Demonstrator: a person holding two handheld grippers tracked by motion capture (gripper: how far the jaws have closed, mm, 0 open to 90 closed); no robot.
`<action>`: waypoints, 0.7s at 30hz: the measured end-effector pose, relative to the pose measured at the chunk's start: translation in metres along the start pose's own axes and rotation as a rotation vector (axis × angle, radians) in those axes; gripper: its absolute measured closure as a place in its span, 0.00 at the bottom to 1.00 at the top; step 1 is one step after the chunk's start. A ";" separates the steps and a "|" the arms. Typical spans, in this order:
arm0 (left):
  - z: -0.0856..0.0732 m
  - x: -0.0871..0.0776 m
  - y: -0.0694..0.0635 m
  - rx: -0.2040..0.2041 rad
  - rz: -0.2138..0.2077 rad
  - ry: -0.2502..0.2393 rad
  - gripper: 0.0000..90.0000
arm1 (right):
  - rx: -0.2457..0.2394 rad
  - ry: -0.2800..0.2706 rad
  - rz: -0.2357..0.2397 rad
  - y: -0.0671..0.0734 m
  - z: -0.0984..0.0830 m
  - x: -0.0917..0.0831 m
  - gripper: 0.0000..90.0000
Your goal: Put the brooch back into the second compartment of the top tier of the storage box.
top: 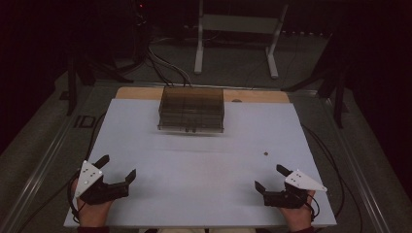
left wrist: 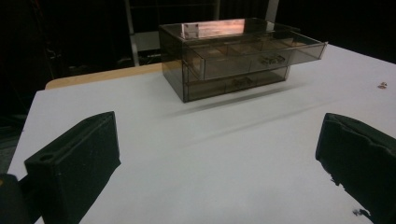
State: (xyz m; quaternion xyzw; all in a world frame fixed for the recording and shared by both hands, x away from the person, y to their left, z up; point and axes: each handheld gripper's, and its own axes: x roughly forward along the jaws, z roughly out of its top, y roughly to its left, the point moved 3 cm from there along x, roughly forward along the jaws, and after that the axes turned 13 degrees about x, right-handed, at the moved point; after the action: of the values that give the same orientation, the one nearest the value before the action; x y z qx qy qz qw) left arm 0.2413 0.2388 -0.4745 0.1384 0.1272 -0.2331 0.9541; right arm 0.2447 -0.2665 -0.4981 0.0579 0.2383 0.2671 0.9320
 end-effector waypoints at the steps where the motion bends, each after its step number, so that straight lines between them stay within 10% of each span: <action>1: 0.000 0.000 0.000 0.001 0.004 0.001 0.01 | 0.001 0.000 -0.002 0.000 0.000 0.000 0.02; 21: -0.004 0.004 -0.002 0.029 0.035 0.028 0.01 | -0.009 0.006 -0.030 0.000 0.001 0.002 0.02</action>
State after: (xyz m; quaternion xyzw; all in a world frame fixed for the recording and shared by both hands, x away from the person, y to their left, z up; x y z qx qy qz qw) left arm 0.2428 0.2368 -0.4800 0.1575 0.1347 -0.2165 0.9540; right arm 0.2467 -0.2652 -0.4985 0.0495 0.2407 0.2544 0.9354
